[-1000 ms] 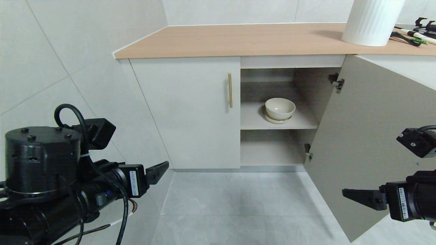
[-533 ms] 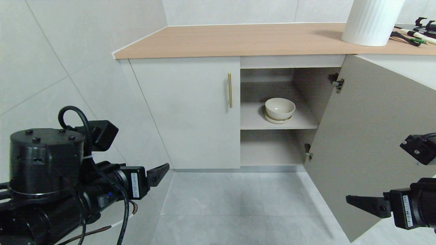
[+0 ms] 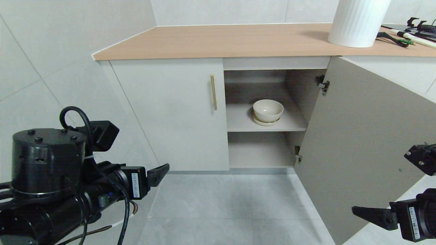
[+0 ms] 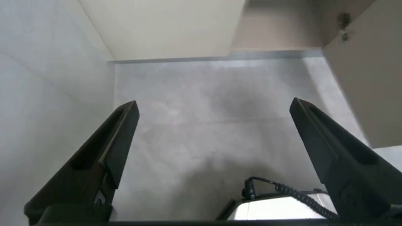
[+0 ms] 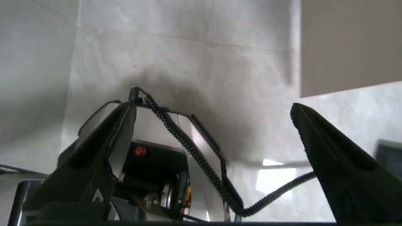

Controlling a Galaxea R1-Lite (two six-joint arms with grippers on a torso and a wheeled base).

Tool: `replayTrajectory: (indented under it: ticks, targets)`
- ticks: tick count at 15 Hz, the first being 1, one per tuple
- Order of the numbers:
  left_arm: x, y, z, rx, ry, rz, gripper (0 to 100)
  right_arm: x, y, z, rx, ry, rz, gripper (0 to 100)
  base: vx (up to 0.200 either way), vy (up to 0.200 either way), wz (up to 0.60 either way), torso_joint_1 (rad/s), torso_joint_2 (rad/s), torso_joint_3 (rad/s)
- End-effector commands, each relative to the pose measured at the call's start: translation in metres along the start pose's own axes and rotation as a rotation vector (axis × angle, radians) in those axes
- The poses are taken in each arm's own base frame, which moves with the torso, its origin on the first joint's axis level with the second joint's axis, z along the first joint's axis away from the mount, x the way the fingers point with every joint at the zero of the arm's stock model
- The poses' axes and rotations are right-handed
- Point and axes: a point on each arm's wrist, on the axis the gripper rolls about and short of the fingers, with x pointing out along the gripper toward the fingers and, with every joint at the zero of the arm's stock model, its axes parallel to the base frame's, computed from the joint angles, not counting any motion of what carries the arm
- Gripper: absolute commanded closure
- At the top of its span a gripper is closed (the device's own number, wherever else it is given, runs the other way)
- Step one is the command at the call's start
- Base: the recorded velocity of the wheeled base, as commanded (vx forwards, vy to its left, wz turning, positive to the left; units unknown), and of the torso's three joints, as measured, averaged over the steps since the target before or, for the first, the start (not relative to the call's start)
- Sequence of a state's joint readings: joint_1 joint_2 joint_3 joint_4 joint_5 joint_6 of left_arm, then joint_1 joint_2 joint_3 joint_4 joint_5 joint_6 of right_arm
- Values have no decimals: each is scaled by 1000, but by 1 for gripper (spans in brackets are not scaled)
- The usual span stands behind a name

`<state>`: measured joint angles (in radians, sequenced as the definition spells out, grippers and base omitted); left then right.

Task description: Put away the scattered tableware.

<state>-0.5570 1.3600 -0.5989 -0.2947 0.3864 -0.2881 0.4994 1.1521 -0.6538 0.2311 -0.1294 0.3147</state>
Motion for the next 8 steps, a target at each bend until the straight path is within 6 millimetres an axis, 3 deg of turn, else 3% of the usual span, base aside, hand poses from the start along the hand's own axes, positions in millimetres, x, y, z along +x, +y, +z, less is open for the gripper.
replayTrajectory:
  ticks: [1, 4, 8]
  targets:
    - [0, 0, 0, 1, 1, -1, 0, 0, 0, 1, 2, 4, -5, 0, 0, -200, 0, -2, 2, 2]
    - [1, 0, -1, 1, 3, 0, 0, 5, -5, 3, 21, 20, -53, 0, 0, -200, 0, 4, 4, 4]
    - [1, 0, -2, 3, 6, -1, 0, 4, -14, 5, 29, 70, -113, 0, 0, 0, 0, 0, 0, 0]
